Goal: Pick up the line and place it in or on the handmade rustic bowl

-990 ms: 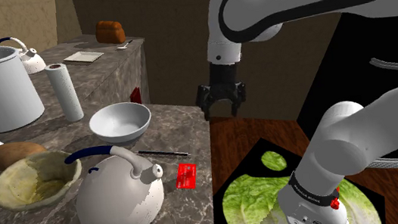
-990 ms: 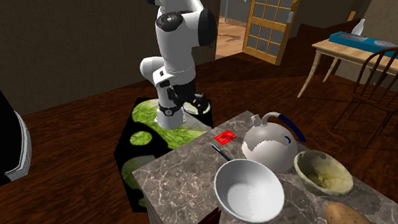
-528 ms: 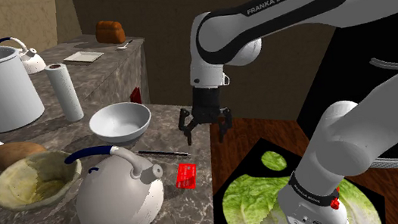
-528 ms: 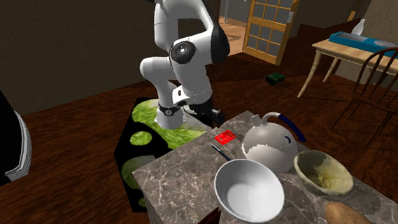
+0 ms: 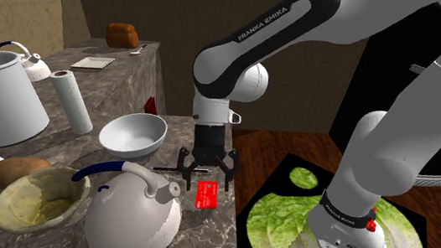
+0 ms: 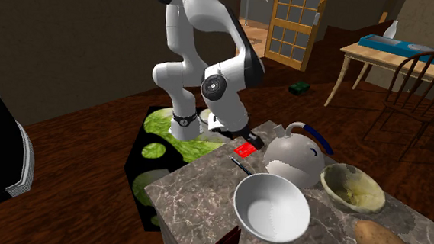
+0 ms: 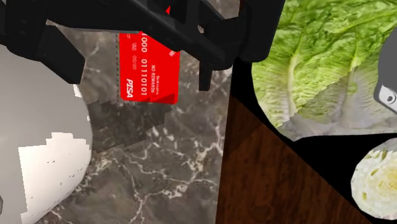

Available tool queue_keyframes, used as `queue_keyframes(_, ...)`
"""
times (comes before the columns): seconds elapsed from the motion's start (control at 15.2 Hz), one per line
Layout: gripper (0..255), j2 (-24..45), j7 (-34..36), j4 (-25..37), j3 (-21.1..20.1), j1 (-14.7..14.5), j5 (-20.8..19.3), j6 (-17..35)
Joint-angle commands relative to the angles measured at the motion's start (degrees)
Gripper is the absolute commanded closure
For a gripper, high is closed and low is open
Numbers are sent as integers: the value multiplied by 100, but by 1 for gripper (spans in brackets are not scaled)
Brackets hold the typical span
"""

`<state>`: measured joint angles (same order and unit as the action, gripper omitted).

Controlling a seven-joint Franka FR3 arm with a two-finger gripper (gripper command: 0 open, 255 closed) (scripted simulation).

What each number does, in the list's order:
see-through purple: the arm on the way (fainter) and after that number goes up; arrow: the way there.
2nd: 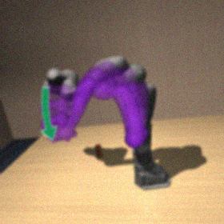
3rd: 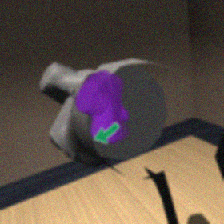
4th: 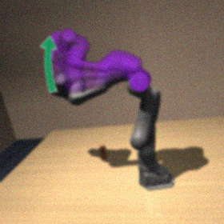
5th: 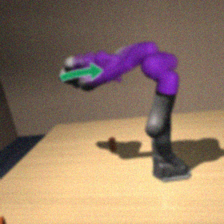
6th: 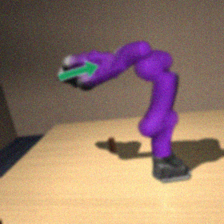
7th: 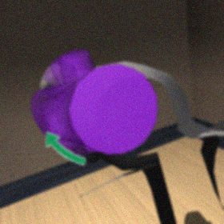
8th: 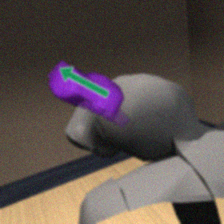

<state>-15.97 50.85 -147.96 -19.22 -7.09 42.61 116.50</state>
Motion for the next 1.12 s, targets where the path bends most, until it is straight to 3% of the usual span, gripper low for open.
queue_keyframes(0.0,0,109,15,-42,-81,-66,137,176)
queue_keyframes(0.33,0,319,-64,-175,-230,-184,351,558)
queue_keyframes(0.79,0,318,-64,-174,-230,-184,350,557)
queue_keyframes(0.86,255,318,-64,-174,-230,-184,350,557)
queue_keyframes(1.06,255,313,-59,-176,-233,-188,354,557)
